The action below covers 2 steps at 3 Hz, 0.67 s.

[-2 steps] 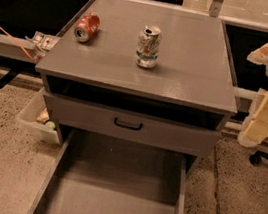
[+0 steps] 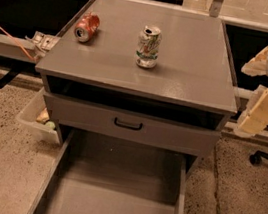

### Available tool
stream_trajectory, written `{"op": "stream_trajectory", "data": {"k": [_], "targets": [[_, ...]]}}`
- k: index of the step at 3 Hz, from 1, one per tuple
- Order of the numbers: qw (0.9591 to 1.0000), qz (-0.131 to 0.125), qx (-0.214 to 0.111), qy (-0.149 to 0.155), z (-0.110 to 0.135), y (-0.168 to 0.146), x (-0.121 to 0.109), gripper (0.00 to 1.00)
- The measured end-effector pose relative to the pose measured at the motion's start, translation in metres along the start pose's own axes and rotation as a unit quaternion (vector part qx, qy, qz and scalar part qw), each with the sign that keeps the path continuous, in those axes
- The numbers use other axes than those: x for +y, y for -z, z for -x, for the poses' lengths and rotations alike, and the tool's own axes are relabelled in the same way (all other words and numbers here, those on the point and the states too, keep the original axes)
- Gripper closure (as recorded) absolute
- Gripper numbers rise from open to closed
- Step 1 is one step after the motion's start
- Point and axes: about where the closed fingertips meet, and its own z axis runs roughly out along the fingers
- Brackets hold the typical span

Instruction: Place 7up can into middle drawer

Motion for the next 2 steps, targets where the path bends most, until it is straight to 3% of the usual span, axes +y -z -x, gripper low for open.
{"op": "stream_trajectory", "data": {"k": [1,2], "targets": [[1.0000,0.000,0.000,0.000,0.000,0.000,0.000,0.00],[0.9998,-0.014,-0.010,-0.002,0.006,0.000,-0.012,0.00]]}}
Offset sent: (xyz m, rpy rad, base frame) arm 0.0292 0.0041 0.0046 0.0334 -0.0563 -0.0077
